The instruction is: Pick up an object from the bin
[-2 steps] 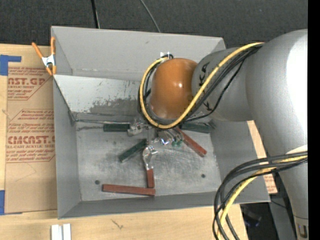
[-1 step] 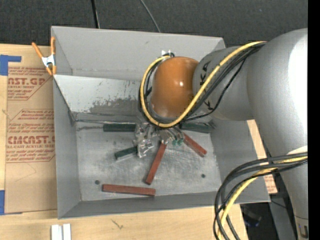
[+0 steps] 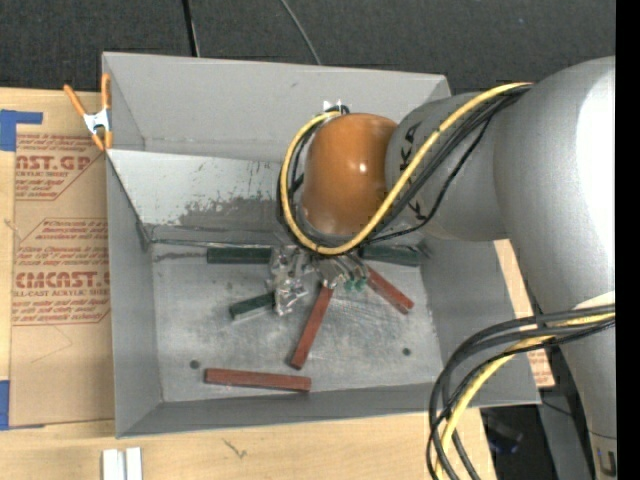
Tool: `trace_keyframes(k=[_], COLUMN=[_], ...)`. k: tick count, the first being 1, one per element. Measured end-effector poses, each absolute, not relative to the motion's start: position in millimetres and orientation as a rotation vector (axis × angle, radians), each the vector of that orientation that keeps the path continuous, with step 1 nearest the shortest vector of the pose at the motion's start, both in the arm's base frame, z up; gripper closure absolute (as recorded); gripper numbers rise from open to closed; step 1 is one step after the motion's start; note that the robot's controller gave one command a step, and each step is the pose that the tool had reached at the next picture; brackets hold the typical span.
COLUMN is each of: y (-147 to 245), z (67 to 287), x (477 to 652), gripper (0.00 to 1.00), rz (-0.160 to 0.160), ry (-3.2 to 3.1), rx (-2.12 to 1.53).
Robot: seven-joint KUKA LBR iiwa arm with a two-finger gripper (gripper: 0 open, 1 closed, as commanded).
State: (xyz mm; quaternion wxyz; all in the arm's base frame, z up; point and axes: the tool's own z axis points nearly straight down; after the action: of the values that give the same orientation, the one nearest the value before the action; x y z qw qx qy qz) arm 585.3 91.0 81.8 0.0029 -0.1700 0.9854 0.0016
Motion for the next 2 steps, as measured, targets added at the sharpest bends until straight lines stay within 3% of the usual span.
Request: trace_keyframes(k=[2], y=[90.9], z=[87.5], x=[583.5], gripper=[1.00], rz=[0.003], ry=[3.098], rx=[-0.535])
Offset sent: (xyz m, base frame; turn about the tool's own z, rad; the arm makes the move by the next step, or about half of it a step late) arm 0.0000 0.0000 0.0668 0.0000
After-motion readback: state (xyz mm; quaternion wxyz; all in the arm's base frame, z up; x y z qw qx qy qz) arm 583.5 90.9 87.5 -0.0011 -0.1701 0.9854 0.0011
